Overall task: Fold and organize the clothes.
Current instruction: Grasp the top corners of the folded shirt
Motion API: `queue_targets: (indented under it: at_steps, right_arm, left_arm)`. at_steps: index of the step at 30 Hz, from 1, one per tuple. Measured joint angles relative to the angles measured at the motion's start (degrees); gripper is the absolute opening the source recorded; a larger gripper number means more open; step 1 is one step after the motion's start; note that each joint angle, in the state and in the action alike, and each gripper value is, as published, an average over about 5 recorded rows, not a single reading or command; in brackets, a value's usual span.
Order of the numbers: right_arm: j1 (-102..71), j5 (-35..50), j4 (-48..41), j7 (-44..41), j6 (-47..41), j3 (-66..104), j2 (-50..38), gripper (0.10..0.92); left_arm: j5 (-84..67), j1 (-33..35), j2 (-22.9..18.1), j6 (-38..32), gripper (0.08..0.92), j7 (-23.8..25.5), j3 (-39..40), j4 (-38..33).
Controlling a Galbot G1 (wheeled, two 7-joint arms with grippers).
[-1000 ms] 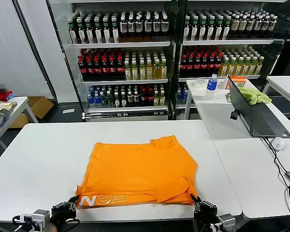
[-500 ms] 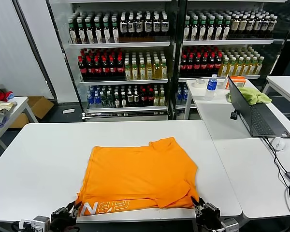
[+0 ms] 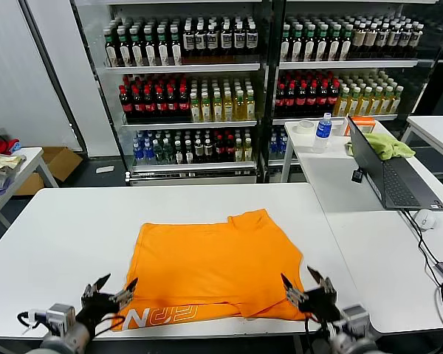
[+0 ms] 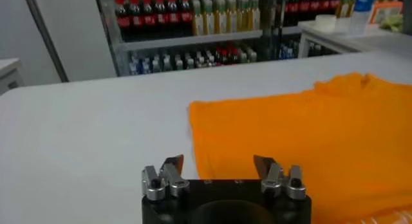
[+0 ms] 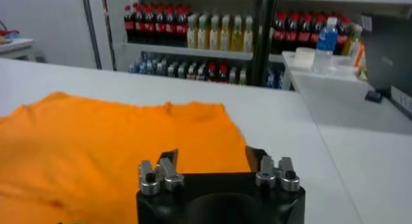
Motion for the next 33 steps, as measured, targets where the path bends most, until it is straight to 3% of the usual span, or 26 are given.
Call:
queue_targets:
  at_steps: [5, 17, 33]
  right_arm:
    - [9.8, 1.3, -7.9, 0.0, -0.4, -3.5, 1.6, 0.822]
    - [27.8, 4.0, -25.0, 0.1, -0.9, -11.5, 6.6, 0.823]
    - [39.5, 3.6, -44.0, -1.0, 1.9, -14.7, 13.7, 0.823]
  left_arm:
    - [-2.0, -6.2, 1.1, -1.0, 0.82, 1.1, 2.1, 5.4]
    - [-4.1, -22.2, 1.1, -2.9, 0.823, 3.5, 10.3, 18.7]
    - [-4.0, -39.7, -0.4, -5.7, 0.823, 6.9, 21.5, 37.1]
